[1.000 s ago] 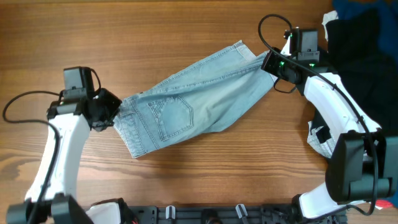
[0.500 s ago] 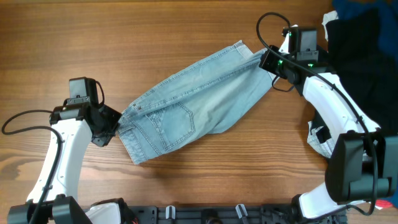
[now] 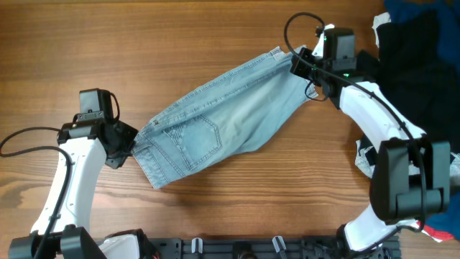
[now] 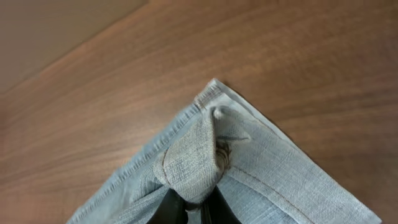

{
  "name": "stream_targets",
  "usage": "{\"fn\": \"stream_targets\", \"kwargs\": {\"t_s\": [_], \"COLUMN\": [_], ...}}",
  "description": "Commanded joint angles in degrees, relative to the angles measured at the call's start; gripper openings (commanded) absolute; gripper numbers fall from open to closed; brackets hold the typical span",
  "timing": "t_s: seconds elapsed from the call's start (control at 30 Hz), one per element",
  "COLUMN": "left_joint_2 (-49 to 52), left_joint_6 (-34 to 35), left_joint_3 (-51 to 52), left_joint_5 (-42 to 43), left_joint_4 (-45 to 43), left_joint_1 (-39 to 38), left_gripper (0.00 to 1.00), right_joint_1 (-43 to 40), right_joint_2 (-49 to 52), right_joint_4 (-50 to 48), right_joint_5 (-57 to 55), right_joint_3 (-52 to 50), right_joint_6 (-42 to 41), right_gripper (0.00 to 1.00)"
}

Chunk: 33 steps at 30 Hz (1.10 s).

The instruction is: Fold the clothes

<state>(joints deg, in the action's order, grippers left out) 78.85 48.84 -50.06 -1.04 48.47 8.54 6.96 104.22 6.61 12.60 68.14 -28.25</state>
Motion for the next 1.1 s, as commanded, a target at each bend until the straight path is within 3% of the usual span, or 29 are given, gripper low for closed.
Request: {"fn": "stream_targets", "kwargs": {"t_s": [0.0, 0.03, 0.1, 0.17, 0.33, 0.5, 0.7, 0.8, 1.0, 1.07], "left_joint_2": [0.0, 0.0, 0.0, 0.0, 0.0, 0.0, -0.5, -0.5, -0.3, -0.3], "left_joint_6": [1.1, 1.1, 1.1, 1.1, 1.1, 0.2, -6.7, -9.7, -9.7, -9.6], "left_joint_3": [0.7, 0.7, 0.7, 0.7, 0.7, 0.7, 0.5, 0.6, 0.7, 1.2], "left_joint_5": [-4.6, -4.6, -4.6, -4.6, -4.6, -3.2, 8.6, 14.9, 14.0, 13.8], "left_joint_4": [-0.8, -1.2, -1.6, -1.7, -1.5, -1.6, -0.8, -0.4, 1.6, 1.3], "left_joint_1": [0.6, 0.6, 0.6, 0.6, 0.6, 0.6, 0.4, -1.2, -7.1, -8.8], "left_gripper": [0.04, 0.04, 0.06, 0.09, 0.11, 0.12, 0.12, 0.12, 0.15, 0.22], "right_joint_1": [-0.2, -0.1, 0.0, -0.1, -1.1, -4.5, -9.3, -9.5, -8.7, -8.5], "right_joint_2": [2.1, 2.5, 3.4, 4.2, 4.0, 3.9, 3.9, 3.9, 4.0, 4.0], "right_joint_4": [-4.1, -5.4, -7.9, -10.2, -8.1, 0.9, 12.2, 15.1, 21.8, 21.9], "right_joint_5": [-3.5, -3.0, -1.2, 1.8, 2.9, 2.3, 3.2, 6.8, 6.7, 7.0], "right_joint_3": [1.7, 1.7, 1.7, 1.7, 1.7, 1.7, 1.7, 1.7, 1.2, 0.8], "right_joint_6": [-0.4, -0.3, -0.2, -0.2, -0.2, -0.2, 0.5, 5.2, 5.6, 5.5], "right_gripper": [0.11, 0.22, 0.66, 0.99, 1.00, 0.99, 1.00, 0.99, 0.99, 0.95]}}
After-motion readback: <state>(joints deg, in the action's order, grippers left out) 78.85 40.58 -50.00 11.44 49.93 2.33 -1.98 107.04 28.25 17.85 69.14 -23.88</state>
